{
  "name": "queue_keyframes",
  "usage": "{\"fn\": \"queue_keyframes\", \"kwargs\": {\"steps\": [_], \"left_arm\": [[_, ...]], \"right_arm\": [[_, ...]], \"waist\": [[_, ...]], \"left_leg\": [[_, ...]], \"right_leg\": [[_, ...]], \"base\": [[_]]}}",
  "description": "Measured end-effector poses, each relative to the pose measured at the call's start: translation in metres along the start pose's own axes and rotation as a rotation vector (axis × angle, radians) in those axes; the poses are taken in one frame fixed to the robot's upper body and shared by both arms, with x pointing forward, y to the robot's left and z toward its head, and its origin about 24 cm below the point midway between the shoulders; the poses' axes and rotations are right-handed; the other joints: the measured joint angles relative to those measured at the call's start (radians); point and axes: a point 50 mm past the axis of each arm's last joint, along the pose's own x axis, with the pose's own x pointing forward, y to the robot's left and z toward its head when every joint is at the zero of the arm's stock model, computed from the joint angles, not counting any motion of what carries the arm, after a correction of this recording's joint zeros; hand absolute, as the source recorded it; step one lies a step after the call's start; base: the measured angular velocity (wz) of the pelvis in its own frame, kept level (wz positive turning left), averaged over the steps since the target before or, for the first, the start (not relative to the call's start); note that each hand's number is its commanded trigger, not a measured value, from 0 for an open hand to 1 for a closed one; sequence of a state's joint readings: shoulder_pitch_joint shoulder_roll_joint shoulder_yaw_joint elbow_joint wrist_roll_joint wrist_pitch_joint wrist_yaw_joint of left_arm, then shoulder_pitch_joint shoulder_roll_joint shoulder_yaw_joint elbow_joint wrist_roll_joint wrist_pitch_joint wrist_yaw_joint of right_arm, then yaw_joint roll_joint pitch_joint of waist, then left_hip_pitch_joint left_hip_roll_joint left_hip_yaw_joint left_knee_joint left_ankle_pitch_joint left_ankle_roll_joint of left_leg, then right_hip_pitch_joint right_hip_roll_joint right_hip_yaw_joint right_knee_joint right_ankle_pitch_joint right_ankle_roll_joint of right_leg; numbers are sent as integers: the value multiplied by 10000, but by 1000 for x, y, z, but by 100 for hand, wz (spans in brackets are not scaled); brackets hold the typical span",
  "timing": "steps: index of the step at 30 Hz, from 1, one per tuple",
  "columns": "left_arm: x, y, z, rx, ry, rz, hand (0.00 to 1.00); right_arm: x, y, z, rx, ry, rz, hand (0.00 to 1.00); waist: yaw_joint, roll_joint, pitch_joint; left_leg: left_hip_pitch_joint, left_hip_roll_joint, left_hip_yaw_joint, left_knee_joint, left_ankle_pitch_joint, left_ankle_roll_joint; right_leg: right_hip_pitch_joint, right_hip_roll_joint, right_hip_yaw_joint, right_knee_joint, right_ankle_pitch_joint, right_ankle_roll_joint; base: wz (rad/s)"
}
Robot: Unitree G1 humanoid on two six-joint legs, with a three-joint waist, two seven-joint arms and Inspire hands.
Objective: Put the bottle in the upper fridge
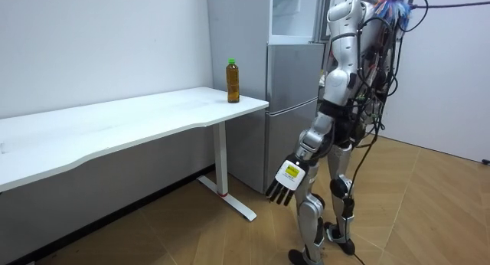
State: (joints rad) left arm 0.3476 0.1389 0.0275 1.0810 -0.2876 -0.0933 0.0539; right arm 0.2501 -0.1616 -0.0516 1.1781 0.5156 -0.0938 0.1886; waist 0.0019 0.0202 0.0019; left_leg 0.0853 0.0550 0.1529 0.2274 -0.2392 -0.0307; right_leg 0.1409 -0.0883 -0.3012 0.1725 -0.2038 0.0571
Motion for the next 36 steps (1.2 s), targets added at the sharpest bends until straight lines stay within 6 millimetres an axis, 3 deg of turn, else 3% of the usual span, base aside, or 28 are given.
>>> {"fn": "queue_keyframes", "kwargs": {"steps": [6, 15, 21, 25, 26, 27, 36], "left_arm": [[1, -3, 5, 591, -161, -480, 0], [3, 4, 12, 1406, -392, -795, 0], [3, 5, 12, 1804, -373, -1066, 0], [3, 3, 14, 1955, -391, -1227, 0], [4, 2, 16, 1970, -409, -1286, 0], [4, 2, 17, 1971, -404, -1347, 0], [4, 8, 16, 2289, -222, -1271, 0]], "right_arm": [[2, 16, 15, -601, -549, 1387, 0], [-11, 79, 81, -2288, -3504, 5140, 0], [-38, 114, 115, -3298, -5421, 7255, 0], [-62, 135, 138, -3888, -6789, 8390, 0], [-71, 143, 146, -4117, -7262, 8787, 0], [-79, 148, 151, -4314, -7652, 9127, 0], [-119, 169, 175, -5344, -9269, 10431, 0]], "waist": [[23, -42, 6], [78, -195, 45], [176, -243, 64], [352, -182, 33], [385, -155, 89], [521, -142, 88], [876, -316, 22]], "left_leg": [[-76, 12, 22, 91, -1, -2], [-213, 15, 72, 136, -1, -1], [-240, 14, 77, 171, -10, -2], [-426, 16, 100, 300, -14, 4], [-436, 15, 130, 297, -14, 4], [-446, 29, 224, 296, -14, 4], [-413, 29, 342, 263, -23, 22]], "right_leg": [[-33, -4, 0, 0, -8, -11], [-297, -42, 1, 156, -45, -22], [-298, -42, 23, 170, -42, -24], [-597, -109, 45, 525, -109, -31], [-646, -110, 85, 554, -120, -37], [-722, -102, 193, 597, -121, -39], [-696, -128, 249, 674, -119, -39]], "base": [[0], [0], [0], [-2], [-13], [-17], [-4]]}}
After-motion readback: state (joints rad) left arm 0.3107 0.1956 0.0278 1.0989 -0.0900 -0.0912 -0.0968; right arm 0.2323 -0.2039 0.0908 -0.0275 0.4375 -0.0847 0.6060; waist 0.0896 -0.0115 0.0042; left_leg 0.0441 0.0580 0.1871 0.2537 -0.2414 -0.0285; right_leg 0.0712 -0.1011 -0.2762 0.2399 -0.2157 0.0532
